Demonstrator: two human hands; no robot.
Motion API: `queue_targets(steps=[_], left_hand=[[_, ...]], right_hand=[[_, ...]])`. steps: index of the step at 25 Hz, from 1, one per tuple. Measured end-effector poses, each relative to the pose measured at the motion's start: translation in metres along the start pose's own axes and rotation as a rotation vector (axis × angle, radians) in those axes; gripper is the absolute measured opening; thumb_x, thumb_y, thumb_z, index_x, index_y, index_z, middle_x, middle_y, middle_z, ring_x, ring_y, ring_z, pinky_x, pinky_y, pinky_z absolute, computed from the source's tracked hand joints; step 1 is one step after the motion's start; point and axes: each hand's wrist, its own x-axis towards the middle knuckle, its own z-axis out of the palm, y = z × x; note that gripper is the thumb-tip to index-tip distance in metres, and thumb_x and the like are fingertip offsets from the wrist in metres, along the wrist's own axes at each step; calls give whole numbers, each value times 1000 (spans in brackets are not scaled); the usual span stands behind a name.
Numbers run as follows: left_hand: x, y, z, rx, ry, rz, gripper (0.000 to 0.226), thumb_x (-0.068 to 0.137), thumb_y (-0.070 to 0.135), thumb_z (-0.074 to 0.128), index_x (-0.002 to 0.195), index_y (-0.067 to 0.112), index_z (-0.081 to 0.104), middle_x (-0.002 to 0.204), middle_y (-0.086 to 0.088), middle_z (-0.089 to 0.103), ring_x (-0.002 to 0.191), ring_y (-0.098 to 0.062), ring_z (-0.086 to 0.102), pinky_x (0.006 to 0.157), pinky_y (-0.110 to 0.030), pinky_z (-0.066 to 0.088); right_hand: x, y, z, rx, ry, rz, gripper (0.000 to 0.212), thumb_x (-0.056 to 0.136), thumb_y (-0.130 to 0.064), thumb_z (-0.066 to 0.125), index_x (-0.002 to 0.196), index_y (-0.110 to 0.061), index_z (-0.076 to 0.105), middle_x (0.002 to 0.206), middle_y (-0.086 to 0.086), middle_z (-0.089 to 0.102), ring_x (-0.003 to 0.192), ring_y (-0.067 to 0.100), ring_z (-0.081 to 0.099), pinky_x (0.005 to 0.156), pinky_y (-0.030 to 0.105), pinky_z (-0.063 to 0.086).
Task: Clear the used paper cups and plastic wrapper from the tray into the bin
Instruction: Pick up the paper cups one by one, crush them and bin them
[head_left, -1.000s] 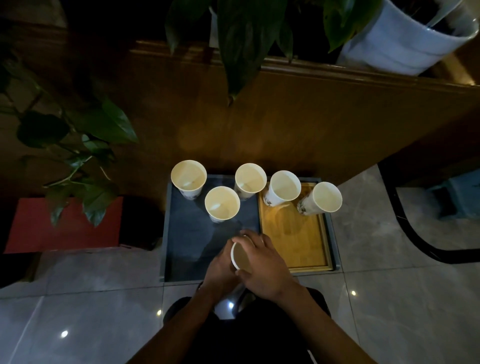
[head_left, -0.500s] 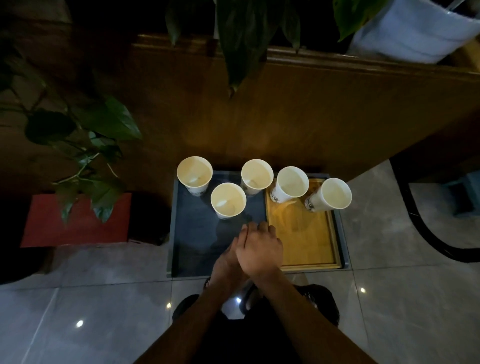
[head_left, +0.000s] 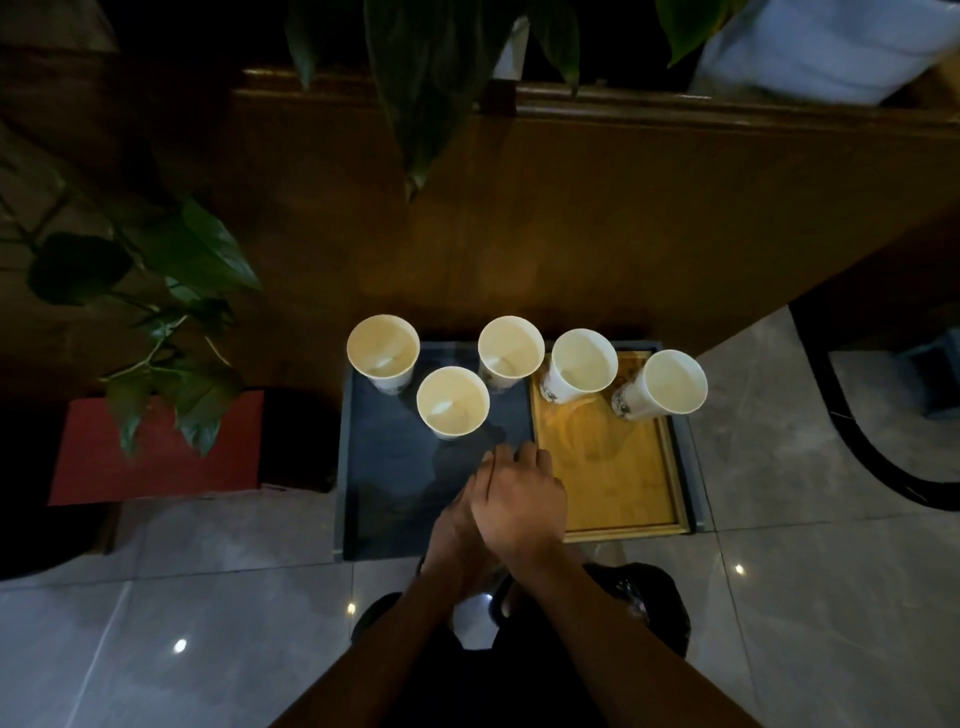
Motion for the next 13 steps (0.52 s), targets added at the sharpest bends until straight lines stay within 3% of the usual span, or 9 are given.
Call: queue_targets(steps=[2,5,9,13], left_hand=[[7,3,3,93,66,30,65,90,40,67,146,16,44,148,-3,51,137,-11,46,114,-24,28],[24,10,-4,93,151,13,59,83,42,67,134,14,59,136,2,62,127,-5,56,112,-17,27],[35,-1,1,10,-53,-43,70,95,46,53,155,23,25,161,4,30,148,-9,24,111,-19,-3],[45,-6,10,91,-71,-30,63,100,36,50,154,22,21,162,-1,25,149,-14,21,113,-23,2]], right_hand=[[3,1,0,9,9,6,37,103,-39,35,107,-16,63,104,11,64,100,28,60,70,37,53],[14,1,-5,17,30,-4,38,102,-39,37,105,-15,65,104,14,66,99,31,61,70,38,54],[29,5,-8,48,27,11,40,103,-38,32,108,-14,64,108,15,64,104,31,59,74,40,54],[35,8,-5,64,26,26,41,104,-40,29,112,-16,61,111,13,62,106,30,57,76,40,55]])
